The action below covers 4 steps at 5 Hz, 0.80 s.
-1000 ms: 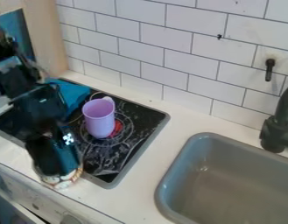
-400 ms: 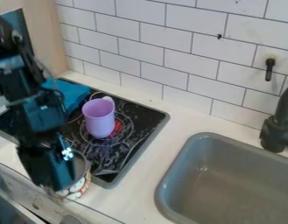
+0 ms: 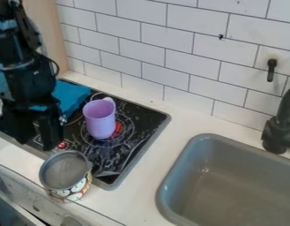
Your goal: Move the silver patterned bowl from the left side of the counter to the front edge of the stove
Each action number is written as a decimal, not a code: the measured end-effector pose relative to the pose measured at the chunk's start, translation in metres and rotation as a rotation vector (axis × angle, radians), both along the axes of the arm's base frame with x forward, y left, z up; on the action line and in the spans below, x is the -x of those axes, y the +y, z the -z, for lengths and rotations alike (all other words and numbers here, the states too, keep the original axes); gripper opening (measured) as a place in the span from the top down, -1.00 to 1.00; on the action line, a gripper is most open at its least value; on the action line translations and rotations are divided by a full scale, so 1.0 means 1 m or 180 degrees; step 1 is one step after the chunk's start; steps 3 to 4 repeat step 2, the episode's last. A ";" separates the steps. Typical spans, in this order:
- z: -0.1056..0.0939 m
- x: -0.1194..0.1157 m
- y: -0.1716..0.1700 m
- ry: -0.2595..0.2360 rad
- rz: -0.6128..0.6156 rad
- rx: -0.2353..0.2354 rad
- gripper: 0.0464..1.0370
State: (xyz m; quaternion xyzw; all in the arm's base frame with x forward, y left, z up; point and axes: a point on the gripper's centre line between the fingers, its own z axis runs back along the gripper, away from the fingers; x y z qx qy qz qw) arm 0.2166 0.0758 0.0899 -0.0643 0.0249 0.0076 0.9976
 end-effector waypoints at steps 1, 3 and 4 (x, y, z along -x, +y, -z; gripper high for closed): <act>-0.013 0.002 0.011 -0.0079 -0.0047 -0.0274 -0.93; -0.027 -0.001 0.019 -0.0319 0.0088 -0.0513 -0.93; -0.027 -0.001 0.019 -0.0319 0.0088 -0.0513 -0.93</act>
